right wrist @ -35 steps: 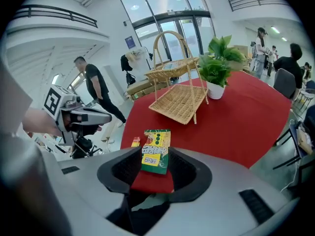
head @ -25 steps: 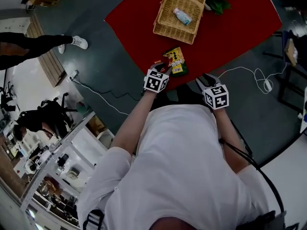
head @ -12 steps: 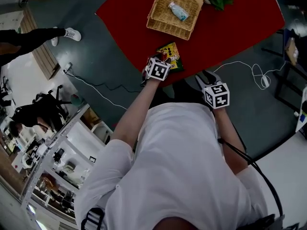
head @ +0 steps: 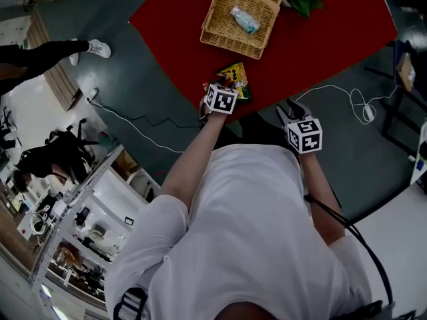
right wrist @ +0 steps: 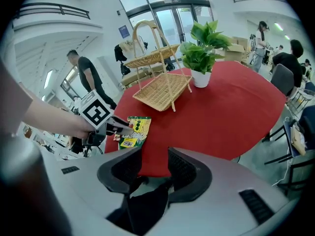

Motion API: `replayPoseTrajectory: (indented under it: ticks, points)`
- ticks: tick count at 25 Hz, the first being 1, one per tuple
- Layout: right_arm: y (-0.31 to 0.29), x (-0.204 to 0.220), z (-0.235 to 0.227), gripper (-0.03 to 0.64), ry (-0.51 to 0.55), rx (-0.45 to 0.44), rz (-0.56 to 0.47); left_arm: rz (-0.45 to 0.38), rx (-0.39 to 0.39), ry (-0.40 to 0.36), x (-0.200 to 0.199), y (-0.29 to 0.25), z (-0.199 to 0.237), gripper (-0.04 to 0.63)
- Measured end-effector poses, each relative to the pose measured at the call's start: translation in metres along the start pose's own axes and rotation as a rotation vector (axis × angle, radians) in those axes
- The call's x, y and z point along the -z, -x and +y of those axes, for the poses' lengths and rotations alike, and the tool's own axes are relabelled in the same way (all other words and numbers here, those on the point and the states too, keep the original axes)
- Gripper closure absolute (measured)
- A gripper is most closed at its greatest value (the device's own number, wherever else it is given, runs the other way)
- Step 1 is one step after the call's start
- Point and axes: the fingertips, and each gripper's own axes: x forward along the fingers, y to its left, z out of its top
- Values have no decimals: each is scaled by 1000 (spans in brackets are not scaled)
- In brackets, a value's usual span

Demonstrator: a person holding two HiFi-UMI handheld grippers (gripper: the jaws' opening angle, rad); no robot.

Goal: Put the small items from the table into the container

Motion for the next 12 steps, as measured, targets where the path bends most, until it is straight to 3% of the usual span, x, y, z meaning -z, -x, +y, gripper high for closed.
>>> replayPoseTrajectory:
  ticks: [3,12]
  points:
    - [-3,-3,0,443,6,-3,-3,-10,23,5,-2,3,-2,499]
    - [-4,-11,7,443,27,-5,-9,-70,39,2,-8,26,1,520]
